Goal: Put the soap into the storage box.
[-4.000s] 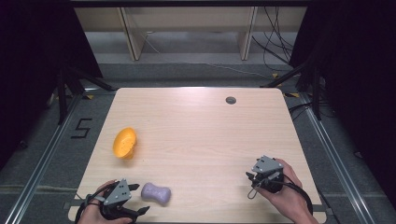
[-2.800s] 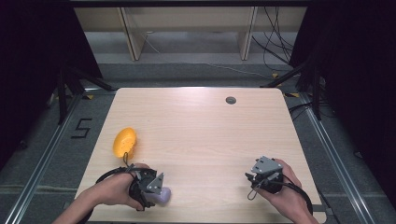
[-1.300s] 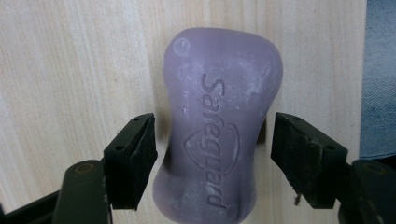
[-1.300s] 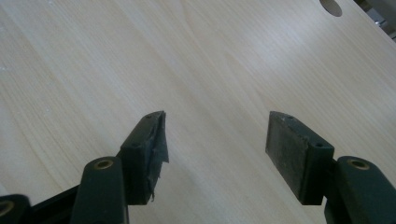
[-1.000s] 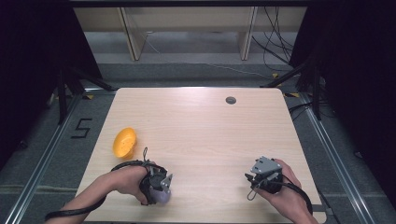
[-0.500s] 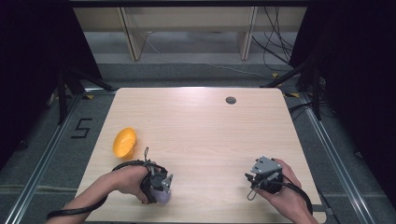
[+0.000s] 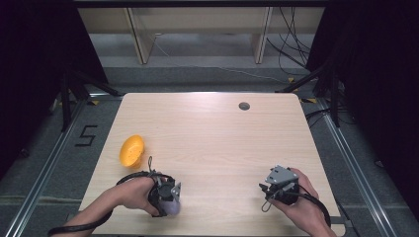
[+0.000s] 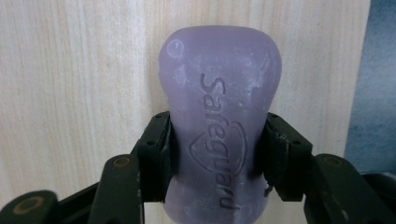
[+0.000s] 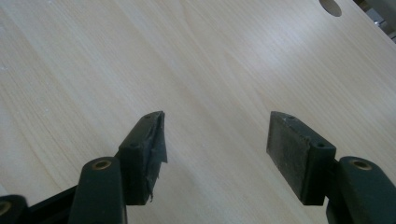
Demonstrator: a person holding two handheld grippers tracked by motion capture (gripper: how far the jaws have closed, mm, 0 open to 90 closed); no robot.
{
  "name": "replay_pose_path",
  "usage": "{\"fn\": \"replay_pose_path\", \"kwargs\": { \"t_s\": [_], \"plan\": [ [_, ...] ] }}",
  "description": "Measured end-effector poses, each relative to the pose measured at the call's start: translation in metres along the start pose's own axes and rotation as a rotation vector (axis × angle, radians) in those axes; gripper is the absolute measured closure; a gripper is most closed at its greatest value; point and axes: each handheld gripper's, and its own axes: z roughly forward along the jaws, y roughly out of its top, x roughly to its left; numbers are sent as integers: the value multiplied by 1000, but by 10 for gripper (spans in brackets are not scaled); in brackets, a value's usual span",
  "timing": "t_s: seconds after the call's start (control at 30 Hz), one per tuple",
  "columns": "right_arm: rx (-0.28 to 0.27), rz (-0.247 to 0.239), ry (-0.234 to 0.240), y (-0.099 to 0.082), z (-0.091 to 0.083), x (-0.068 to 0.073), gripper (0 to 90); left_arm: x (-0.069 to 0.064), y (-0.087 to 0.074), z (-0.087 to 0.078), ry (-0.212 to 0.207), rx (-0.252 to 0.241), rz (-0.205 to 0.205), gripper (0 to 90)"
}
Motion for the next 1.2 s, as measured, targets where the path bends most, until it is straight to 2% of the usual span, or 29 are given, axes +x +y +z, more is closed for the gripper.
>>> {"fn": "replay_pose_path", "kwargs": {
  "t_s": [0.37, 0.43, 0.5, 0.63, 0.77, 0.83, 0.97, 1.03, 1.1, 1.2],
  "plan": [
    [-4, 1, -1, 0, 1, 0, 378, -2, -5, -4, -16, -27, -74, 485],
    [1, 2, 2, 0, 0, 0, 378, -2, -6, -5, -9, -34, -74, 485],
    [-10, -8, -4, 0, 0, -2, 377, -3, -6, -8, -8, -52, -97, 485],
    [-11, -5, -4, 0, 0, -2, 377, -4, -8, -8, 0, -60, -116, 486],
    [-12, -6, -4, 0, 0, -3, 377, -5, -11, -10, 3, -72, -166, 486],
    [-12, -5, -4, 0, 0, -3, 377, -5, -12, -11, 11, -81, -169, 487],
    [-12, -5, -4, 0, 0, -3, 377, -6, -14, -15, 17, -119, -230, 487],
    [-12, -5, -5, 0, 0, -3, 376, -5, -15, -16, 22, -126, -234, 487],
    [-12, -5, -5, 0, 0, -3, 376, -6, -16, -17, 34, -135, -257, 487],
    [-12, -5, -5, 0, 0, -3, 376, -4, -18, -20, 42, -159, -312, 487]
  ]
}}
